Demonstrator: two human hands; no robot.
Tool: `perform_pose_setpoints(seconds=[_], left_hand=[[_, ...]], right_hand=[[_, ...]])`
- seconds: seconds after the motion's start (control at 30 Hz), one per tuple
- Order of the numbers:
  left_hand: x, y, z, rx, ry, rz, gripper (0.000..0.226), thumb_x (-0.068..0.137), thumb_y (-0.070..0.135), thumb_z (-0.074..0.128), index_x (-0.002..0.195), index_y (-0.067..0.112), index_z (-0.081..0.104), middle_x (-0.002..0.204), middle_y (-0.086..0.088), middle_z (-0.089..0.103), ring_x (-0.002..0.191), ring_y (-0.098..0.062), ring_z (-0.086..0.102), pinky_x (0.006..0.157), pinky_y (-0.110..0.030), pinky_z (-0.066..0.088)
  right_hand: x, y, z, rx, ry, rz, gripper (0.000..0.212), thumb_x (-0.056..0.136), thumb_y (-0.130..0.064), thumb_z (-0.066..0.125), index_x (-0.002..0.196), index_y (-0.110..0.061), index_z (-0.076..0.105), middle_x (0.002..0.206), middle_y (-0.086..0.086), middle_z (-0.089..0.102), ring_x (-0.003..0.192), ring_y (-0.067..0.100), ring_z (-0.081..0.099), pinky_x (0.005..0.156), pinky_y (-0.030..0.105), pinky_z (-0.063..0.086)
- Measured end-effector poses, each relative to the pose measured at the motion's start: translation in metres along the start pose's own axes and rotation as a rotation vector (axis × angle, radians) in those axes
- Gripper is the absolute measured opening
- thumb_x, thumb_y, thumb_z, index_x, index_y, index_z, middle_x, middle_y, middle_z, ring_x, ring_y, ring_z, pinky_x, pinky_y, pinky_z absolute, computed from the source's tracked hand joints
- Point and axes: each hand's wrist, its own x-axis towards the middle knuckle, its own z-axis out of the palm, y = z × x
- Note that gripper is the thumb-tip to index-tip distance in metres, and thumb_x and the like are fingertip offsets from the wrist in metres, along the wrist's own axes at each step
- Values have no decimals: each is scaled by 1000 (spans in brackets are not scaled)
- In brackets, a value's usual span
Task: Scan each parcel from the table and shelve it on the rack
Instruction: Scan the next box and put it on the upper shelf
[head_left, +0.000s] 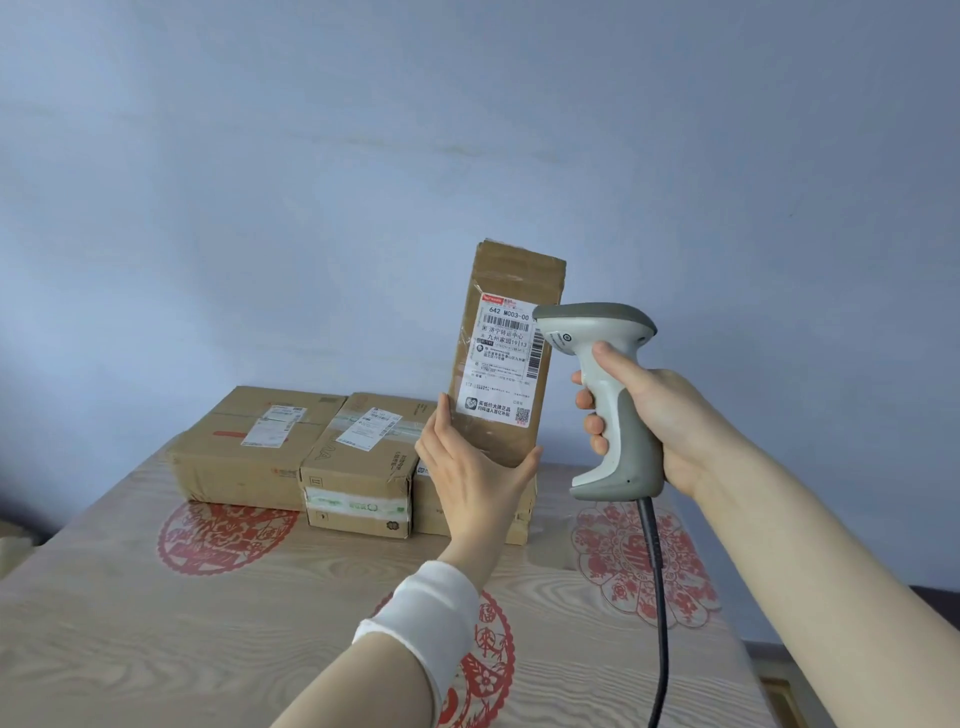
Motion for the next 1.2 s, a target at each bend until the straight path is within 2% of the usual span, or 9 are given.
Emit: perform_pose_setpoints(seconds=[0.17,0.33,0.53,0.97,1.2], left_hand=[[-3,-3,4,27,-4,29,115,56,35,87,146,5,21,133,-14,38,120,-15,23,107,-30,20],[-7,-4,8,55,-19,23,115,56,35,87,146,5,22,133,-15,39,123,-26,28,109,-37,23],[-8,-5,9,69,-13,26,115,55,35,87,145,3,24,131,-16,40,122,-26,29,109,-39,25],[-4,-1,3,69,-13,6,115,56,37,87,146,4,22,132,-14,40,121,-24,28,107,-34,24],[22,12,-33,37,39,-70,116,58,37,86,147,10,17,136,-7,35,130,-20,22,111,-30,17]], right_hand=[[0,-3,0,-10,-8,5,30,95,-35,53,90,-5,59,61,2,53,42,13,46,39,22,42],[1,-5,-2,-16,-12,7,30,95,-35,53,89,-6,59,59,1,53,41,12,46,39,20,41],[2,-9,-4,-16,-18,8,30,95,-35,53,88,-6,58,59,1,53,41,13,46,39,21,41],[4,-12,-7,-3,-22,8,33,94,-36,54,96,-3,60,60,2,58,41,13,46,38,21,41],[8,-31,12,26,-107,-60,34,92,-38,56,94,-5,61,57,0,61,41,12,47,38,20,41]])
